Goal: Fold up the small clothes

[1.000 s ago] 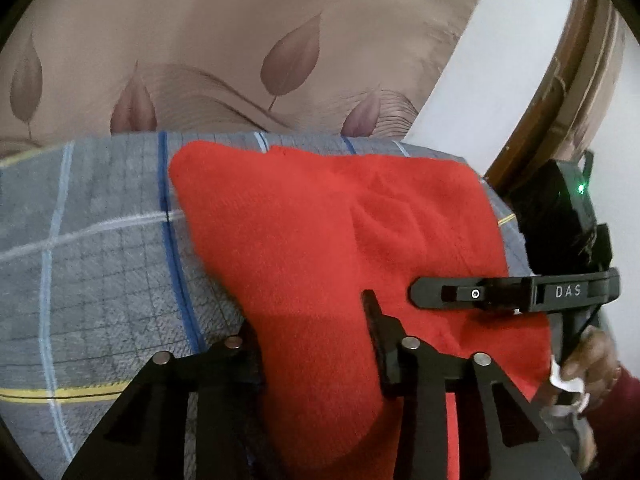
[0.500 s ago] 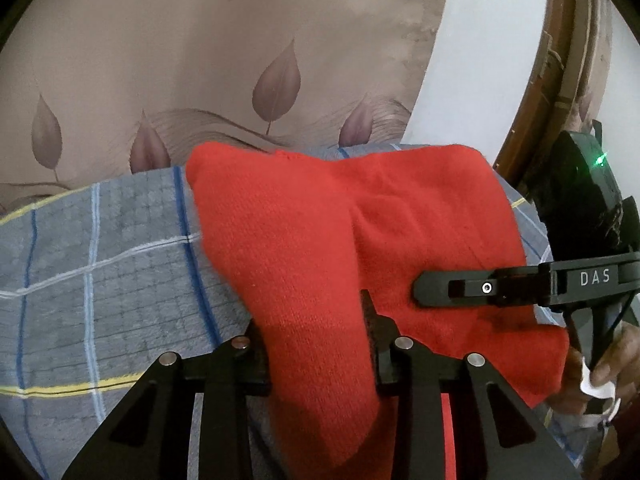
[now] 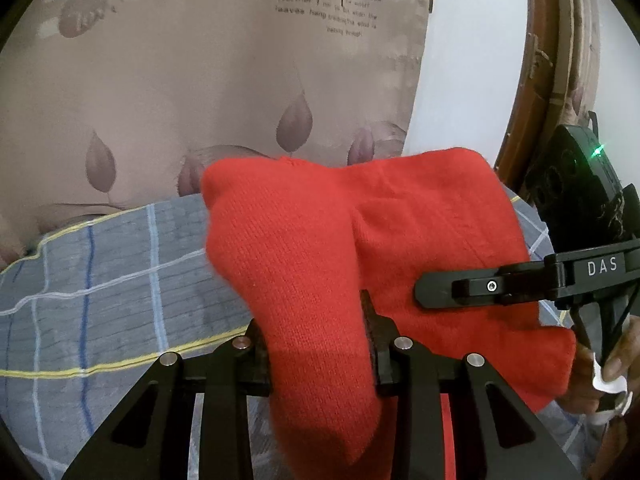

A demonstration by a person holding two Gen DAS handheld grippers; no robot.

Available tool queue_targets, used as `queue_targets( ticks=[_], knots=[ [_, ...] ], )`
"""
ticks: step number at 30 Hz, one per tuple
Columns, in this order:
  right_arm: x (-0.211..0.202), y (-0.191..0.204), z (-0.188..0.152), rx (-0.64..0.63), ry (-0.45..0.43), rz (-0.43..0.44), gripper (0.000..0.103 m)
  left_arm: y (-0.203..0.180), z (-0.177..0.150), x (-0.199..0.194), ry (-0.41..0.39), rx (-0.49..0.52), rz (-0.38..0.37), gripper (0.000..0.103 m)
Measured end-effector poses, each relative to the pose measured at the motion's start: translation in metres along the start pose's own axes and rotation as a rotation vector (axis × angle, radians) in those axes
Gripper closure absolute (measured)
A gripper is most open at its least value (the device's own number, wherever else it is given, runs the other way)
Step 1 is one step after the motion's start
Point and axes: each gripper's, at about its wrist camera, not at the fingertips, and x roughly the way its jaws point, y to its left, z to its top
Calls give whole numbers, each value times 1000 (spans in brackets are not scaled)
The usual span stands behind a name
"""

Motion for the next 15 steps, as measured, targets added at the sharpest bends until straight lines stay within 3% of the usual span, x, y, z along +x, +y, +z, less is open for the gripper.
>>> queue_targets(
  ticks=[15],
  knots=[
    [2,31,-52,23,15,57,71,2,-42,-58,-4,-41,19,70]
  ],
)
